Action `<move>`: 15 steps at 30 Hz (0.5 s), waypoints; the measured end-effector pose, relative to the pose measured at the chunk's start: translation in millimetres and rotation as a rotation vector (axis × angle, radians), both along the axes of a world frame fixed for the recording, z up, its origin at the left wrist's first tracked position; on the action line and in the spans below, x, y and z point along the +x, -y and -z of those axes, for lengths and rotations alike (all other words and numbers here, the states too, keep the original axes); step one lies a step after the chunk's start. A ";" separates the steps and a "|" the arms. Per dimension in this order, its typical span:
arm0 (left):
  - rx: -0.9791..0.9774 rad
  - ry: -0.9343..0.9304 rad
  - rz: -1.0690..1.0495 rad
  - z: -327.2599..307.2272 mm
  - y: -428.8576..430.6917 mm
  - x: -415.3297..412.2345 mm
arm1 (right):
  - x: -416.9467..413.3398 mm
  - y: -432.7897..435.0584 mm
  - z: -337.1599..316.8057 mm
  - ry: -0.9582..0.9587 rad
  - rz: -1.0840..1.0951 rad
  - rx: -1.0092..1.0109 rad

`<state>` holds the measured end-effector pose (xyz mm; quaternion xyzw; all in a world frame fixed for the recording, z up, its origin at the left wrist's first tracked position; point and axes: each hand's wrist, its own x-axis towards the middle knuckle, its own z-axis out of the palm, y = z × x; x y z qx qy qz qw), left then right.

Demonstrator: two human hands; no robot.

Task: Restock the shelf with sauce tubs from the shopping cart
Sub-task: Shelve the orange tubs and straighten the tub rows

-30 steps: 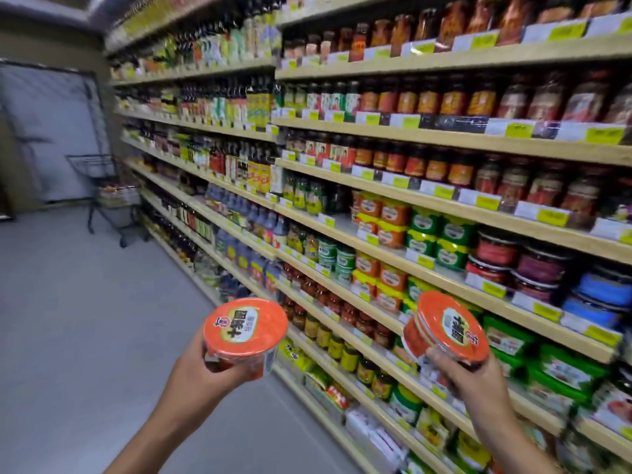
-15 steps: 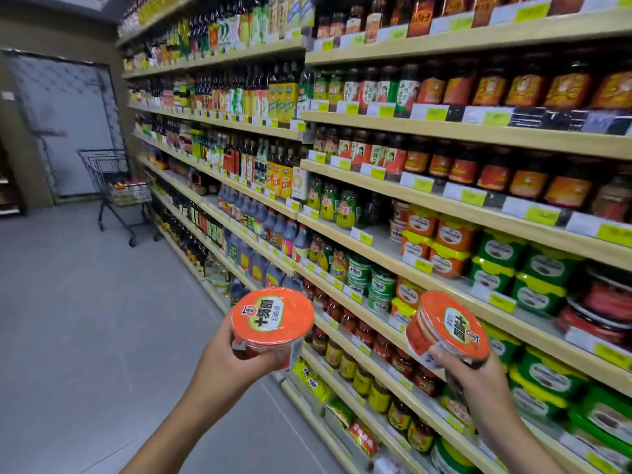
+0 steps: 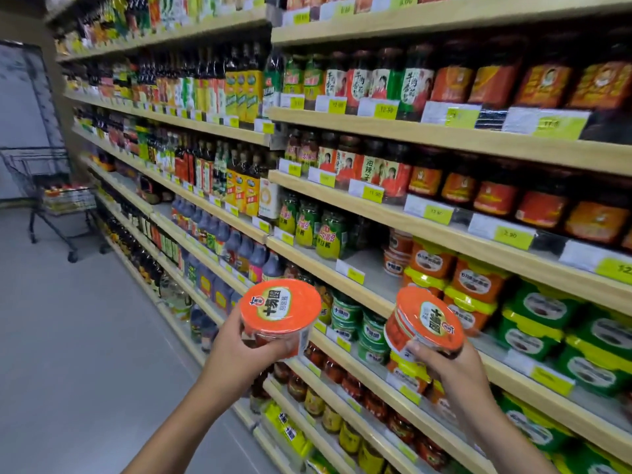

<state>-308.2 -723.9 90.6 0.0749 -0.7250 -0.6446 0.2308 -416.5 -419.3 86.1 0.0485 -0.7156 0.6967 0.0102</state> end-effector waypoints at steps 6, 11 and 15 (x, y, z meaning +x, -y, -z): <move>0.012 0.003 0.111 4.2 21.1 -79.7 | -43.7 24.8 -1.3 -0.019 0.074 0.016; 0.011 0.025 0.208 7.2 40.9 -146.1 | -74.3 49.0 4.7 -0.047 0.205 0.073; -0.026 0.035 0.341 9.0 64.1 -202.7 | -93.8 77.7 5.8 -0.048 0.319 0.048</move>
